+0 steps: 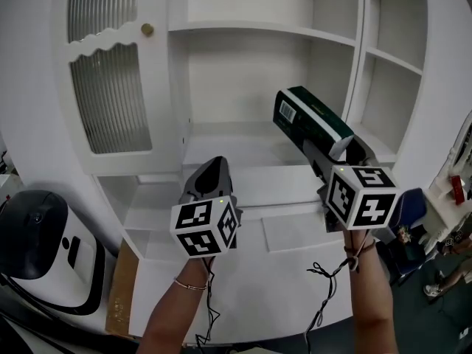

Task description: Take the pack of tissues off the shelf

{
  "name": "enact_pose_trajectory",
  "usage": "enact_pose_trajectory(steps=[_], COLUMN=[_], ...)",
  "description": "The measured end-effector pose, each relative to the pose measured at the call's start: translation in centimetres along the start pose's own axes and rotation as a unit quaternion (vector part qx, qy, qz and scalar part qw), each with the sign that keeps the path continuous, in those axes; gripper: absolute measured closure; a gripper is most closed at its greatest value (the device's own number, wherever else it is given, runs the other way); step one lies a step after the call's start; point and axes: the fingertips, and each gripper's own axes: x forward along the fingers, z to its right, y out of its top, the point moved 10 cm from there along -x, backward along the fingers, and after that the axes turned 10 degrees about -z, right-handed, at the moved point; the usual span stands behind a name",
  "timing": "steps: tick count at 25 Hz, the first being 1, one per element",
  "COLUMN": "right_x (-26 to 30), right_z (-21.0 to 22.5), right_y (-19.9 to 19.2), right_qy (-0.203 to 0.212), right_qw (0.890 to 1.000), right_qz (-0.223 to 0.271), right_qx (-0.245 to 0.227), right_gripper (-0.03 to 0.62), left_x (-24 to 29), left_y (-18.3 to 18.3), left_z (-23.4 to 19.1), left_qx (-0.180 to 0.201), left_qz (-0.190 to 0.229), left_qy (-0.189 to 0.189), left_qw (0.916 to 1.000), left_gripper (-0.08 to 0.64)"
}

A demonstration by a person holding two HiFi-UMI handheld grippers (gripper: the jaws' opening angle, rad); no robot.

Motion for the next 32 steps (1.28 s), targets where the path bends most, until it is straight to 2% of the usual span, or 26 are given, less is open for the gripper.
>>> enact_pose_trajectory(steps=[7,18,26,32], right_x=[-5.6,-12.1,-15.3,-16.1], right_z=[2.0,5.8,7.4,8.0], right_y=[-0.7,-4.9,-10.6,-14.6], right_qy=[-0.042,-0.163,-0.233,-0.255], right_qw=[0.999,0.986,0.971,0.961], right_qz=[0.032,0.039,0.005,-0.022], right_qx=[0.011,0.022,0.061,0.1], right_gripper=[0.239,0.239,0.239,0.239], left_x=[0.5,1.5,2.4,3.1], left_y=[-0.7,-2.9,-5.9,-9.1], left_z=[3.1,8.4,11.5,12.4], left_qx=[0.006,0.018,0.02,0.016], left_qz=[0.001,-0.007,-0.035,-0.068], left_qy=[-0.042,-0.093,-0.126,-0.134], left_qw=[0.9991,0.9955,0.9912,0.9885], left_gripper=[0.543,0.543,0.543,0.543])
